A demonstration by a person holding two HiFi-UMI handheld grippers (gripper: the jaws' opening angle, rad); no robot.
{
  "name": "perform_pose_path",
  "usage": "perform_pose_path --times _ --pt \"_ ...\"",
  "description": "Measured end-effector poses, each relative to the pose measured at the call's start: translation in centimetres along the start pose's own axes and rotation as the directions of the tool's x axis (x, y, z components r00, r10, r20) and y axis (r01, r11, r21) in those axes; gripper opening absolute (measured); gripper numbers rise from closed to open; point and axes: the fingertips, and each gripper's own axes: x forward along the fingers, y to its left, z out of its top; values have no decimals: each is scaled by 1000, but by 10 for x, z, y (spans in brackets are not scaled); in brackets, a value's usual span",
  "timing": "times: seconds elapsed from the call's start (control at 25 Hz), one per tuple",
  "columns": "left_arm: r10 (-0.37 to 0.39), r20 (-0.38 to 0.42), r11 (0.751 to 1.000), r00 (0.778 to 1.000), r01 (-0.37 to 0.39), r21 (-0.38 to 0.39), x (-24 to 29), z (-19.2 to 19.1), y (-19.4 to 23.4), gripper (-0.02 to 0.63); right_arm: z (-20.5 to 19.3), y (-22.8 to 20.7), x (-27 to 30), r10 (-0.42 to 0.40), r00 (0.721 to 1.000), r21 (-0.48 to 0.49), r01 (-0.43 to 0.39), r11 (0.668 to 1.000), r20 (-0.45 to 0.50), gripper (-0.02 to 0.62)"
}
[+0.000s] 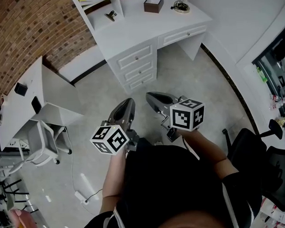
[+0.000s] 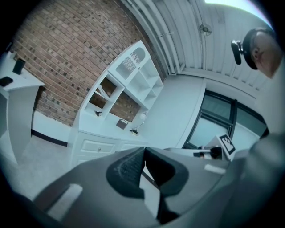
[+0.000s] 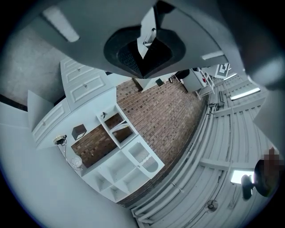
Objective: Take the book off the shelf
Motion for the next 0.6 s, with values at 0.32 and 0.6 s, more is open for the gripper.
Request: perform_pose_path --times 0.32,0.6 --pt "4 -29 999 1000 -3 40 20 1 -1 -3 9 -11 7 -3 1000 14 3 1000 7 -2" --pt "0 -44 999 999 2 33 45 12 19 -3 18 -32 22 -37 999 24 37 999 5 -2"
